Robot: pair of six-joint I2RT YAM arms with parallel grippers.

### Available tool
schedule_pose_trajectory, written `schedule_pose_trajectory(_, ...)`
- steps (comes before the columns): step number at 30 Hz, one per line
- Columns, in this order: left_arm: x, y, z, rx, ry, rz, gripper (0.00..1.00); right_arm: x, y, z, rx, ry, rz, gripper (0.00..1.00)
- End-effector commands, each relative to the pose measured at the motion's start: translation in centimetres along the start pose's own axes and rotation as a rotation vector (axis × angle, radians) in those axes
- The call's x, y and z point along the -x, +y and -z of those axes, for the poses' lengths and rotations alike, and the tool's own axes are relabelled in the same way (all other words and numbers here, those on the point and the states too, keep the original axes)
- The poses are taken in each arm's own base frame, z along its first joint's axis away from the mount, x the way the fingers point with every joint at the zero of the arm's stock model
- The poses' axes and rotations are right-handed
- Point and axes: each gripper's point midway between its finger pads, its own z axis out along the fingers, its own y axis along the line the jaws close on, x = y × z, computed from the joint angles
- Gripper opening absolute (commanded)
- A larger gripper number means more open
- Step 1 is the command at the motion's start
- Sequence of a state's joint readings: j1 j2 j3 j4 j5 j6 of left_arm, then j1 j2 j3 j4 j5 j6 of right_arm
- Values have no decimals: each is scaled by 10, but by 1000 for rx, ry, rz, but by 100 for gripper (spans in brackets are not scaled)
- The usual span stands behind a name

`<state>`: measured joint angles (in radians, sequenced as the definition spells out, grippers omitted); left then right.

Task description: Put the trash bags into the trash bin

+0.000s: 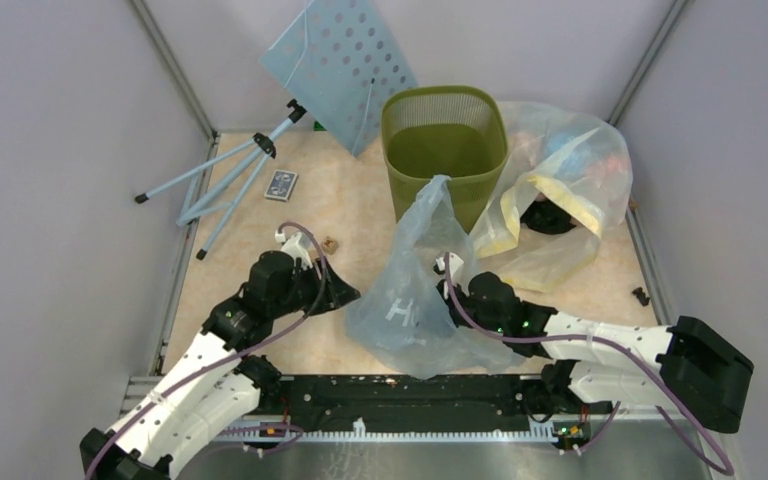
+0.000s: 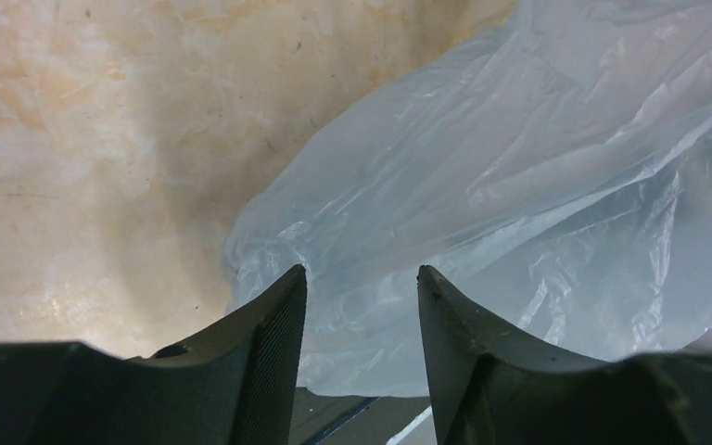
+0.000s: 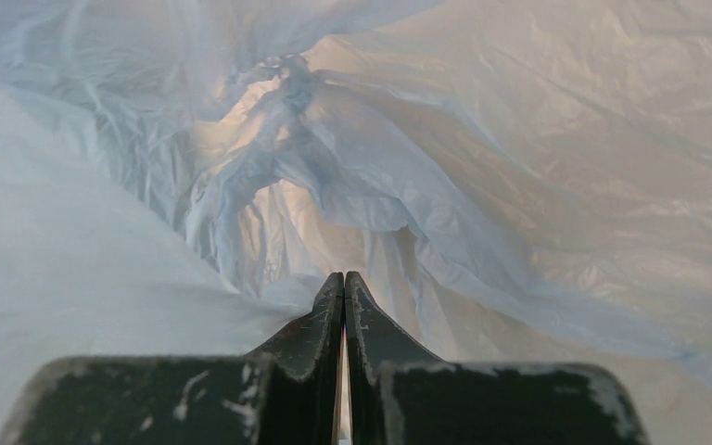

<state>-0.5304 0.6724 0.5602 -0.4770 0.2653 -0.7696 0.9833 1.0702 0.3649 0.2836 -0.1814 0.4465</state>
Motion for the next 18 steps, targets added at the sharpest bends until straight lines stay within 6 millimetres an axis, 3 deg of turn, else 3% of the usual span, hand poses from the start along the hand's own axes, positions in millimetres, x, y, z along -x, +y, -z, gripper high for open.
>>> schedule_pose_trajectory(1,16,1,-3,-7,-124,131,57,30,23,-5,105,-85,31,0)
schedule_pose_trajectory(3,16,9,-6,14,-152,192,64,30,23,-6,106,-83,29,0)
schedule_pose_trajectory(11,8,40,-13,116,-183,273,64,25,22,-11,113,-66,26,0)
schedule_pose_trajectory(18,-5,37,-30,46,-132,328,63,23,23,-15,123,-55,22,0)
